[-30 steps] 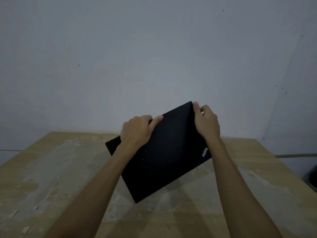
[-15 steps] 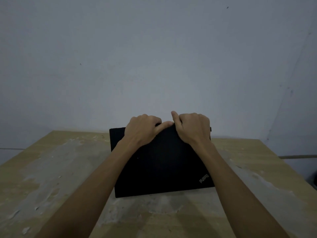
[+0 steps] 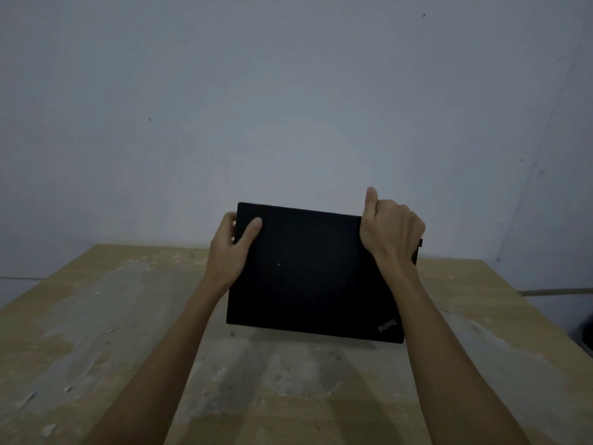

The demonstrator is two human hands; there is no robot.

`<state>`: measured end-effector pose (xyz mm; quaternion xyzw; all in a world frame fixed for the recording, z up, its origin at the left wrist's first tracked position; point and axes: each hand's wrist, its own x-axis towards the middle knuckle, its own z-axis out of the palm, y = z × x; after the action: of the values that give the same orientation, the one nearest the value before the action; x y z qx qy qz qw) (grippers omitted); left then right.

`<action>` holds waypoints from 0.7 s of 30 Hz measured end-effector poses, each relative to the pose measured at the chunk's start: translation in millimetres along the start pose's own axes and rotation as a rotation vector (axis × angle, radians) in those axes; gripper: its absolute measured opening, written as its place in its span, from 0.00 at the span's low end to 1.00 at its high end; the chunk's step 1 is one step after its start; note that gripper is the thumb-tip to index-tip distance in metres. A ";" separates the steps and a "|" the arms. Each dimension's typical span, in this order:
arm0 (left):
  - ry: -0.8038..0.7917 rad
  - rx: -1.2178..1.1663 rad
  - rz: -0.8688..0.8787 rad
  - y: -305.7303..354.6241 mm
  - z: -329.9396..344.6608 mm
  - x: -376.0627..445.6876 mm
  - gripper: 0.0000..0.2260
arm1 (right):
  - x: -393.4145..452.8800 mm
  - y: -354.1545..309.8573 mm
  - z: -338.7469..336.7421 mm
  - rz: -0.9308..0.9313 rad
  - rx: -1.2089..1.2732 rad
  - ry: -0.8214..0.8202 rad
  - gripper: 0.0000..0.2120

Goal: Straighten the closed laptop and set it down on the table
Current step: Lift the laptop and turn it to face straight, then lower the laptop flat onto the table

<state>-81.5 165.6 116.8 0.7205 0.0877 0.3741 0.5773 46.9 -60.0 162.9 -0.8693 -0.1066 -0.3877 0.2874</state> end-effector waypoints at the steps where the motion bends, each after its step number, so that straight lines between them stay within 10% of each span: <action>1: -0.045 -0.088 -0.059 -6.4 -0.9 -5.3 0.15 | 1.9 -1.4 0.1 0.020 0.012 0.009 0.32; 14: 0.051 -0.273 -0.299 -28.0 -4.4 -13.5 0.16 | 10.2 11.7 9.7 -0.148 0.295 0.006 0.19; 21: 0.084 -0.305 -0.352 -41.5 -6.9 -5.6 0.18 | -30.5 52.2 14.9 0.309 0.756 -0.298 0.26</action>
<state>-77.2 181.0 77.5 0.5822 0.1782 0.3065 0.7317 56.7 -92.6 110.7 -0.7552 -0.1499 -0.1441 0.6216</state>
